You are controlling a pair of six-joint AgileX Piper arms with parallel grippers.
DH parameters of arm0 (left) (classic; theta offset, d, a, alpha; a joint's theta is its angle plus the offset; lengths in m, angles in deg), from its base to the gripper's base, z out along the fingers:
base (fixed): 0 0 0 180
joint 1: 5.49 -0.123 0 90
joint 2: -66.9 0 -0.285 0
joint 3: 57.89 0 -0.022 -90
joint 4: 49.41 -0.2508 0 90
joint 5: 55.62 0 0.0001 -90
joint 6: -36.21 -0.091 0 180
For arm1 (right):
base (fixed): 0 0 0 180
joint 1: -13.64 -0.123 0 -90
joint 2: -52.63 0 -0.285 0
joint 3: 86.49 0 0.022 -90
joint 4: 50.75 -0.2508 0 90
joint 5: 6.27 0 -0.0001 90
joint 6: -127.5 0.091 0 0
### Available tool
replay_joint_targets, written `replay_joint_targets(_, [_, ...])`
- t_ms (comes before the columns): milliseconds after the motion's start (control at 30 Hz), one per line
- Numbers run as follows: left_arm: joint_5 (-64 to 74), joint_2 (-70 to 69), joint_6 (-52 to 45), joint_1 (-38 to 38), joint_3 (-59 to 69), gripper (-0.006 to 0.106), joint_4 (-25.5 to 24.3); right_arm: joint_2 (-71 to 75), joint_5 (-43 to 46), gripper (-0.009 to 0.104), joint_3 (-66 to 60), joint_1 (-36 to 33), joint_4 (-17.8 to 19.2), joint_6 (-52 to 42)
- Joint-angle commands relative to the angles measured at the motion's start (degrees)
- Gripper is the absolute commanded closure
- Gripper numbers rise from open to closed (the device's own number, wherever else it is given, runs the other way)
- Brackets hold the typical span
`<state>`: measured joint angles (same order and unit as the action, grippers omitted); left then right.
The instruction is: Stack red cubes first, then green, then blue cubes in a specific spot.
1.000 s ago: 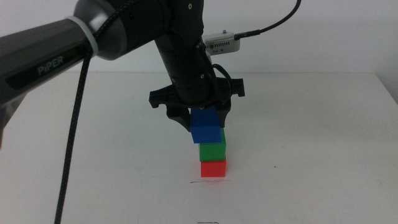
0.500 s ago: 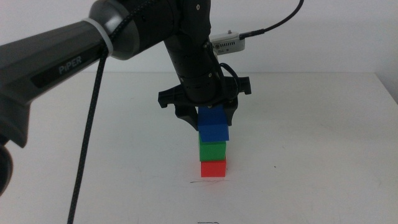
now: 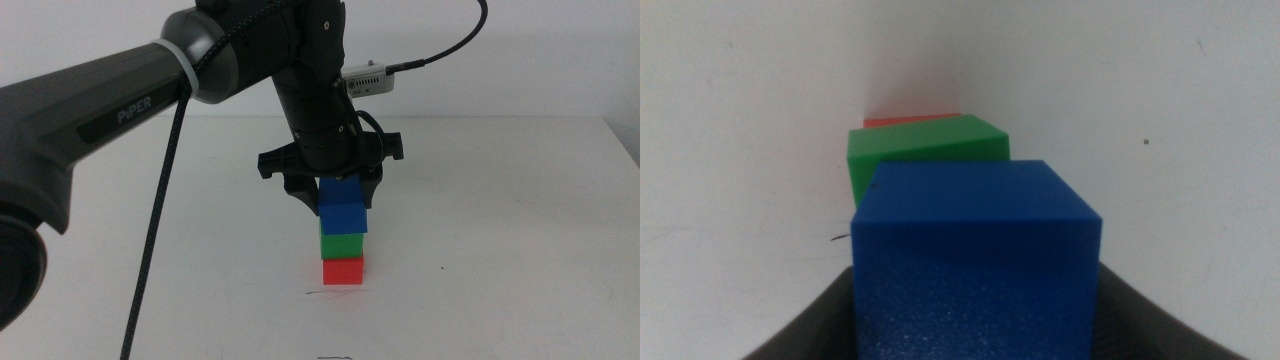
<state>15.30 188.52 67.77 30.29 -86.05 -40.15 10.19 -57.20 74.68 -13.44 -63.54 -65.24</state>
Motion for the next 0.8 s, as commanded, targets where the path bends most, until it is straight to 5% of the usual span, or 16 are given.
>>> replay_joint_targets(0, [4.3, -2.2, 0.6, 0.3, -1.3, 0.088, -0.3, -0.3, 4.1, 0.027, 1.3, 0.4, -0.6, -0.6])
replay_joint_targets(167, [4.3, -2.2, 0.2, 0.3, -1.3, 0.088, -1.3, -0.3, 4.1, 0.027, 1.3, 0.4, -0.6, -0.6])
replay_joint_targets(200, [4.2, -2.2, -0.7, 0.2, -1.3, 0.065, -1.6, -0.3, 4.1, 0.027, 1.3, 0.4, -0.6, -0.6])
replay_joint_targets(467, [3.3, -2.2, -2.2, 0.2, -1.3, 0.027, -1.8, -0.3, 4.1, 0.027, 1.3, 0.4, -0.6, -0.6])
replay_joint_targets(767, [3.3, -2.2, -2.2, 0.2, -1.3, 0.007, -1.8, -0.3, 4.1, 0.027, 1.3, 0.4, -0.6, -0.6])
